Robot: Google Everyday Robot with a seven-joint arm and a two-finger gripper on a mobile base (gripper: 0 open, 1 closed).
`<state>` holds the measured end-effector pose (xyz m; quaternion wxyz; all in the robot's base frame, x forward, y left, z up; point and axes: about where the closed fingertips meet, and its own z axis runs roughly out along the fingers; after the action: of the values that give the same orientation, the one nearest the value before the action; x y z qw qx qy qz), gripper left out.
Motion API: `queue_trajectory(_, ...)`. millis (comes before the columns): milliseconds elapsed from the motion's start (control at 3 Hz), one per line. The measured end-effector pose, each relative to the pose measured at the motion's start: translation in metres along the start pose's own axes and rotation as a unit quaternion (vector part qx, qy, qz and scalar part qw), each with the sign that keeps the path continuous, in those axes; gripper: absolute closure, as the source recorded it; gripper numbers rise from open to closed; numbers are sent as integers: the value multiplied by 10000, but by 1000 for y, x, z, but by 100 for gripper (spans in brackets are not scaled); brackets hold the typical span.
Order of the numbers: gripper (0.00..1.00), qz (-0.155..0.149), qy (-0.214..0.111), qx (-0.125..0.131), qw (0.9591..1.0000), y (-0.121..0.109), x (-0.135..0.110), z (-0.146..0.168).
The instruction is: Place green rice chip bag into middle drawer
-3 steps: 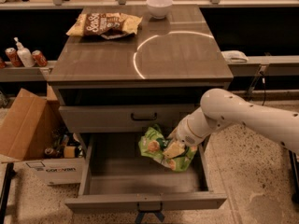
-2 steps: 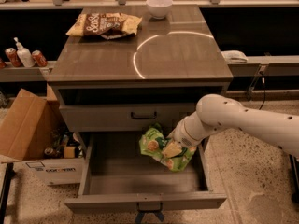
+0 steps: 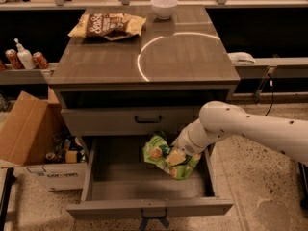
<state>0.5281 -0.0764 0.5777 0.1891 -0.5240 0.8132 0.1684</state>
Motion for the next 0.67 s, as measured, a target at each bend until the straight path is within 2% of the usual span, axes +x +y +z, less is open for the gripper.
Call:
queue_trajectory(333,100,375,108,-114,9992,11,19,32)
queue_trajectory(667,100,699,319,11,9970,15,40,60)
